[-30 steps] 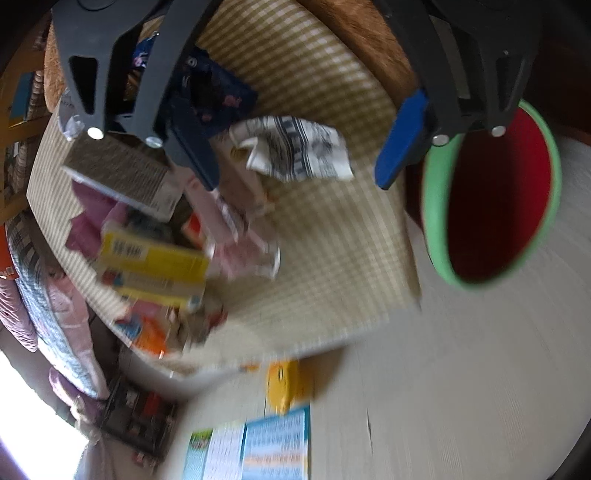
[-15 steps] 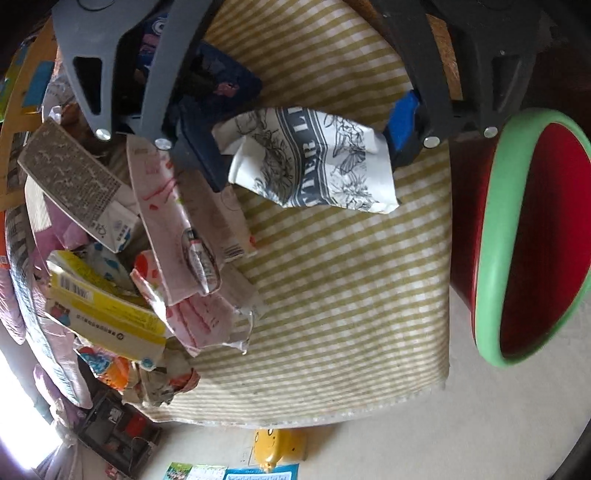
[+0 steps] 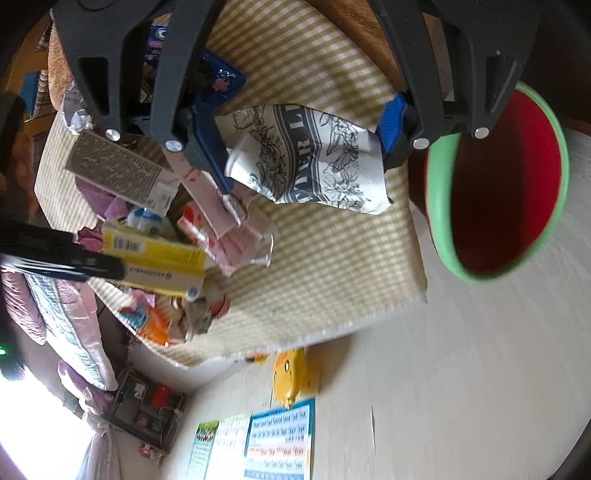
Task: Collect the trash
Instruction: 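Drop the newspaper wrapper into the red bin while the right tool drops the yellow box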
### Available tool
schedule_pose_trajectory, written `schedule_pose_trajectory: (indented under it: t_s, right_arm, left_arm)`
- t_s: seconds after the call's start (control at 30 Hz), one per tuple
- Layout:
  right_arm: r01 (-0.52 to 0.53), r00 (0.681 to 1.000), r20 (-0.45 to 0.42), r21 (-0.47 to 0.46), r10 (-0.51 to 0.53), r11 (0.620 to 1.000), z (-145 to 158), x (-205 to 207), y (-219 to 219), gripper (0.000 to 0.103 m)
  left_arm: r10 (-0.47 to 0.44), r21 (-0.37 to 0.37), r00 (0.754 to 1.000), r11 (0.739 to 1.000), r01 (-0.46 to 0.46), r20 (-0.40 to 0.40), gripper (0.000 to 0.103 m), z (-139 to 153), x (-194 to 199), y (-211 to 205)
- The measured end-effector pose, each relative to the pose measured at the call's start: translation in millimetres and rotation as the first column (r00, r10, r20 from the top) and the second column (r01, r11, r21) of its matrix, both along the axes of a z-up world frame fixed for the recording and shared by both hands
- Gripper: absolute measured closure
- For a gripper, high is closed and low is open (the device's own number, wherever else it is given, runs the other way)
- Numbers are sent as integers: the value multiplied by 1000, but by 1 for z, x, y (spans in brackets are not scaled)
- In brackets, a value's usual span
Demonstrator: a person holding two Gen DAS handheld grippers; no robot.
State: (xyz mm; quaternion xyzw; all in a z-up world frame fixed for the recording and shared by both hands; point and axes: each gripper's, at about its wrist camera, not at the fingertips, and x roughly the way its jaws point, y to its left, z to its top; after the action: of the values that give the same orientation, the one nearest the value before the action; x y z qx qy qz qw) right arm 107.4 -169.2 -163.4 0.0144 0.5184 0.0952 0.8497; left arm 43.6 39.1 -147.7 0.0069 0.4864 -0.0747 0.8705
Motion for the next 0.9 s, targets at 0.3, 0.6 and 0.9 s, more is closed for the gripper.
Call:
schedule_pose_trajectory:
  t_s: [0.3, 0.6, 0.9]
  right_arm:
    - [13, 995, -99, 56, -7, 998, -23, 14, -7, 70]
    - [72, 995, 59, 103, -78, 992, 45, -25, -5, 87]
    - [-79, 988, 149, 260, 41, 962, 93, -46, 77, 87]
  left_arm:
    - [16, -12, 1000, 1000, -16, 27, 35, 0, 2, 10]
    - [67, -58, 995, 996, -62, 80, 35, 13, 3, 45]
    - [247, -109, 967, 965, -239, 63, 35, 6, -1, 144]
